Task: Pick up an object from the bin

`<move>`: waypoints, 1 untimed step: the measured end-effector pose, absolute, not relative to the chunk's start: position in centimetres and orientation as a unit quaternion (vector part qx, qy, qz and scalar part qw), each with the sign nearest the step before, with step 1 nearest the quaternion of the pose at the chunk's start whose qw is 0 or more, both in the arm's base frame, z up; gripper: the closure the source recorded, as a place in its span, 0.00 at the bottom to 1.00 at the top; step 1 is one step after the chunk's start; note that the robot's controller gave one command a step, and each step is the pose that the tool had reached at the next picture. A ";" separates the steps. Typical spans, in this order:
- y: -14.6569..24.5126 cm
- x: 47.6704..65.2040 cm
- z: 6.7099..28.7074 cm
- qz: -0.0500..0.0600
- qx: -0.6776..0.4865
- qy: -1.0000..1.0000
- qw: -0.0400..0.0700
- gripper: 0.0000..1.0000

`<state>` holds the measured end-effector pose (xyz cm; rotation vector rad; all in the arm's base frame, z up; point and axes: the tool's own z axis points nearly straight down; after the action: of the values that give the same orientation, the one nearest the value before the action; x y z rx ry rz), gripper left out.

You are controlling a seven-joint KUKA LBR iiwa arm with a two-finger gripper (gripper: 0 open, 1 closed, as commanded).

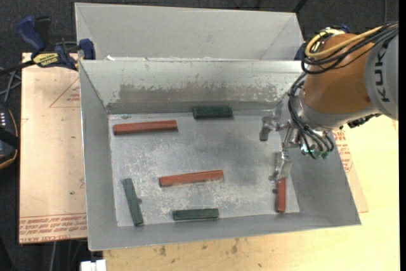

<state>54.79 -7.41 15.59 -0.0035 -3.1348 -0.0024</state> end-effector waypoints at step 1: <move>-7.4 55.0 16.0 0.000 0.000 -1.000 0.000 0.00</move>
Offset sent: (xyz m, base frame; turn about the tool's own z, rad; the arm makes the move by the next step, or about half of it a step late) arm -0.0637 0.0413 -0.0475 -0.0017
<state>54.98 -7.40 16.00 -0.0005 -3.1423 -0.0009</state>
